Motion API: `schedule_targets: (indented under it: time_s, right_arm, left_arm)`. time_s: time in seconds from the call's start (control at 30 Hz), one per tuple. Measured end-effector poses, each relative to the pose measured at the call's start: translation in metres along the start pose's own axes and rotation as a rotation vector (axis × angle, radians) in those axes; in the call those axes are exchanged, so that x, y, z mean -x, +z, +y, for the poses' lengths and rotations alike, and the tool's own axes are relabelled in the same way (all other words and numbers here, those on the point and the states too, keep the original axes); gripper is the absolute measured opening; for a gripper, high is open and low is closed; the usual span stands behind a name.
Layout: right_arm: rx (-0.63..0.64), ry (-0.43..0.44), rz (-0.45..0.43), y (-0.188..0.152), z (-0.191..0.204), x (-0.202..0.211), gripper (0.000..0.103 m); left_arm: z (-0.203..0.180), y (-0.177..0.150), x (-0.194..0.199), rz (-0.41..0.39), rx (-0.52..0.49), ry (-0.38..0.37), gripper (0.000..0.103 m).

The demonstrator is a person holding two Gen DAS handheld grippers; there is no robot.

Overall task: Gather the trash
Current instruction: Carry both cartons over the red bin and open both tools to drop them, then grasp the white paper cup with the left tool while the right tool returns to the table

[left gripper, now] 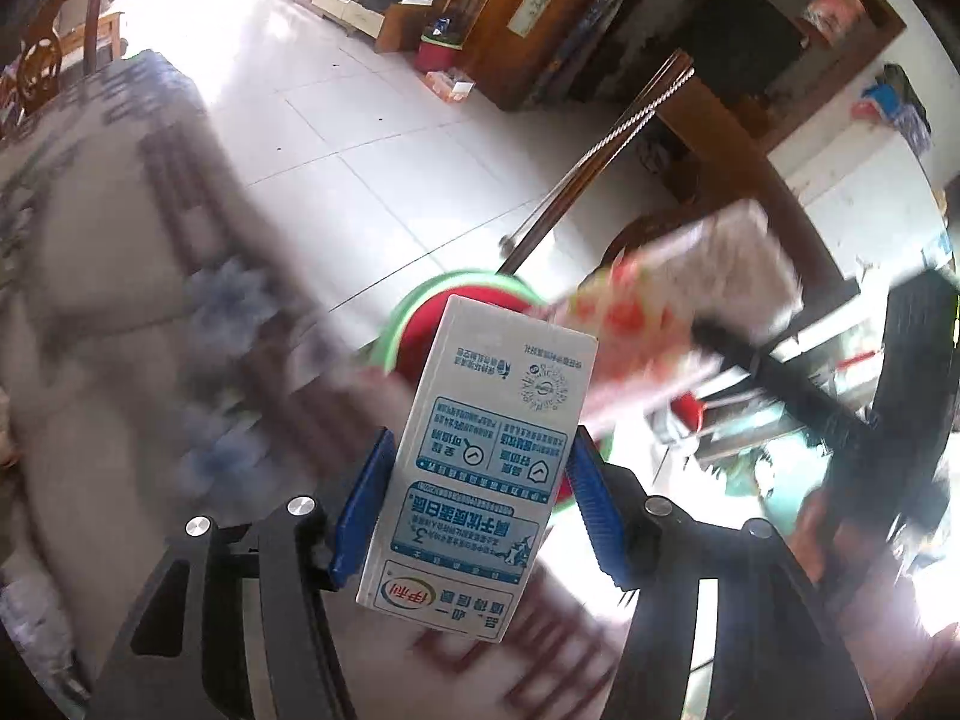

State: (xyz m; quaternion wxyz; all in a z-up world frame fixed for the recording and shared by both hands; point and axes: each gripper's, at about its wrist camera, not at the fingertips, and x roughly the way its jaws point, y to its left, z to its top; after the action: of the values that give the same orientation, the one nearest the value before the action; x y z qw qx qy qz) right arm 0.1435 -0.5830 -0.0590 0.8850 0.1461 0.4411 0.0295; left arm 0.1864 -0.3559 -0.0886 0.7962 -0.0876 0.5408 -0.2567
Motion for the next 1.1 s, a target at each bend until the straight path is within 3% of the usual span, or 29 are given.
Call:
schedule_targets:
  time_s: [0.13,0.2,0.27,0.57,0.87,1.1]
  right_arm:
    - [-0.060,-0.033,0.017,-0.007,-0.017,-0.003,0.051]
    - [-0.070,-0.046,0.010,-0.009,-0.021,-0.001,0.053]
    - [-0.077,-0.056,-0.003,-0.011,-0.022,0.003,0.060]
    - [-0.063,-0.037,-0.032,-0.014,-0.004,0.017,0.063]
    - [0.042,0.039,-0.005,-0.019,0.068,0.007,0.067]
    - [0.151,0.091,0.035,-0.039,0.138,0.000,0.067]
  left_arm:
    - [-0.026,0.014,-0.027,0.019,-0.024,-0.015,0.057]
    - [-0.032,0.017,-0.034,0.038,-0.037,-0.003,0.066]
    - [-0.034,0.017,-0.034,0.034,-0.026,-0.015,0.068]
    - [-0.007,-0.010,0.017,-0.045,0.027,0.009,0.068]
    - [0.054,-0.063,0.085,-0.155,0.183,0.092,0.068]
    - [0.138,-0.109,0.153,-0.249,0.327,0.236,0.068]
